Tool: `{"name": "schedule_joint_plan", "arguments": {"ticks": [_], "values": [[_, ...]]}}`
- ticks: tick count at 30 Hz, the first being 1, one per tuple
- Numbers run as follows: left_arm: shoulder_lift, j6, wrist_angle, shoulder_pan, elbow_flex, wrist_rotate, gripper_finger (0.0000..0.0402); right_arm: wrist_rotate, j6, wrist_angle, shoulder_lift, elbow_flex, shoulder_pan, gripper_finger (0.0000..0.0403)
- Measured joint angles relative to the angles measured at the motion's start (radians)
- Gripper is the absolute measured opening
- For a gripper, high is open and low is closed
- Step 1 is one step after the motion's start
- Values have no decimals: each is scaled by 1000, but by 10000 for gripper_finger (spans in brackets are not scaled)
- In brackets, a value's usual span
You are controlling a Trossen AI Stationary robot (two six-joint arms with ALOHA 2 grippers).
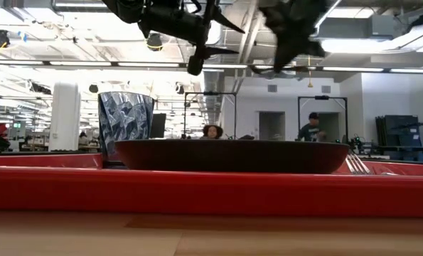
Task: Pick and place plate/cup/fork/spoon on tray
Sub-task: Put the black spoon on the orange serving tray between the pink fork and black plate
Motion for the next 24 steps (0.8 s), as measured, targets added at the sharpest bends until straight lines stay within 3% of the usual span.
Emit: {"name": "schedule_joint_plan", "arguments": {"ticks": [5, 10, 18, 24], "values": [[-38, 0, -35, 0, 0, 29, 180, 64, 293, -147, -87, -92, 168, 10], [-73, -5, -35, 24, 0, 8, 180, 147, 736, -114, -115, -214, 390, 10], [-116, -38, -43, 96, 0, 175, 180, 203, 1277, -84, 20, -260, 609, 10], [-155, -21, -44, 161, 0, 199, 180, 186, 1455, -41, 135, -259, 667, 10]]}}
